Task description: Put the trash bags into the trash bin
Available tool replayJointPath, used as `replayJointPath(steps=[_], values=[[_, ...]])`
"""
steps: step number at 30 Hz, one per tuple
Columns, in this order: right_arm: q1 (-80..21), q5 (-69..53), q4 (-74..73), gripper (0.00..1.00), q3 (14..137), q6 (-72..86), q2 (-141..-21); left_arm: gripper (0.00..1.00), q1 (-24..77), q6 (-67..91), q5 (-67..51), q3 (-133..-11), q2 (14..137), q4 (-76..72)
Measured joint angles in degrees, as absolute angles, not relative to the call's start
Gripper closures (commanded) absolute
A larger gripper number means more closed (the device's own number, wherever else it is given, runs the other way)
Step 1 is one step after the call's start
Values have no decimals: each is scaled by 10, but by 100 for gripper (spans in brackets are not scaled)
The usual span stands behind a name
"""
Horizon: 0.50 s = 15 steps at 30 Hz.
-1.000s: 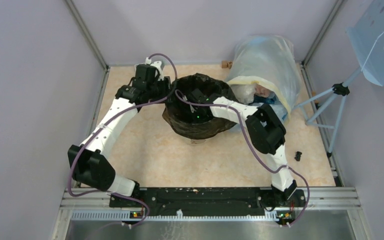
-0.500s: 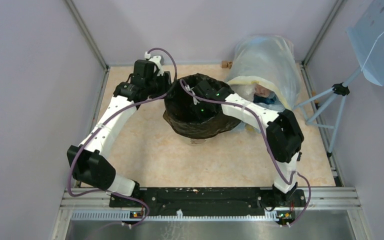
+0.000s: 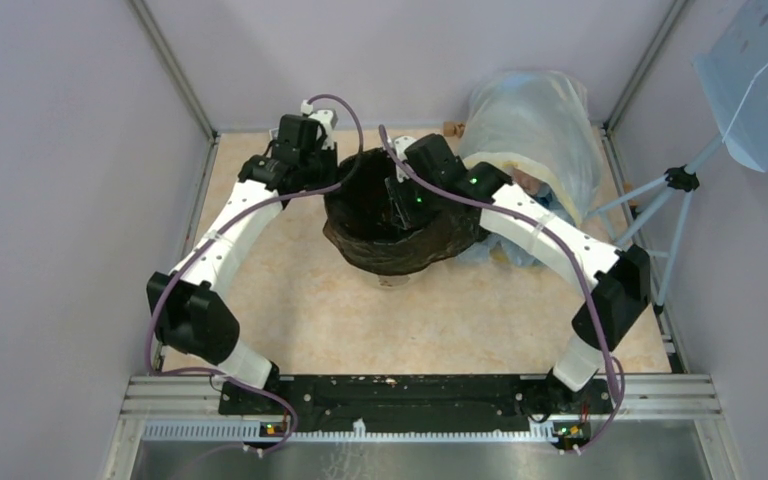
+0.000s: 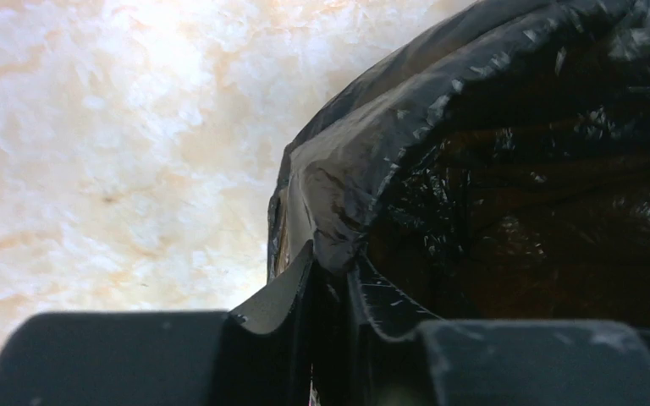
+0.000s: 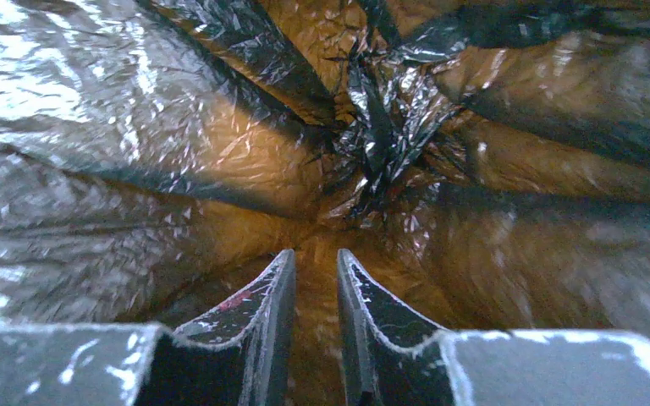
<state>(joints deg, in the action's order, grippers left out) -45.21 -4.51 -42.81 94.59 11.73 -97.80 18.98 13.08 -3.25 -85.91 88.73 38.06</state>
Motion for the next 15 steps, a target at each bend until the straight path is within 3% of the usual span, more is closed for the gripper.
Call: replayJointPath(steps=[1, 2, 15], values=[[-452, -42, -426, 74, 949, 115, -970, 99, 190, 123, -29, -864, 891, 384], [-452, -39, -425, 73, 950, 115, -961, 100, 191, 112, -22, -870, 893, 387], [-452, 21, -406, 69, 936, 112, -809, 100, 156, 56, 100, -927, 906, 435]])
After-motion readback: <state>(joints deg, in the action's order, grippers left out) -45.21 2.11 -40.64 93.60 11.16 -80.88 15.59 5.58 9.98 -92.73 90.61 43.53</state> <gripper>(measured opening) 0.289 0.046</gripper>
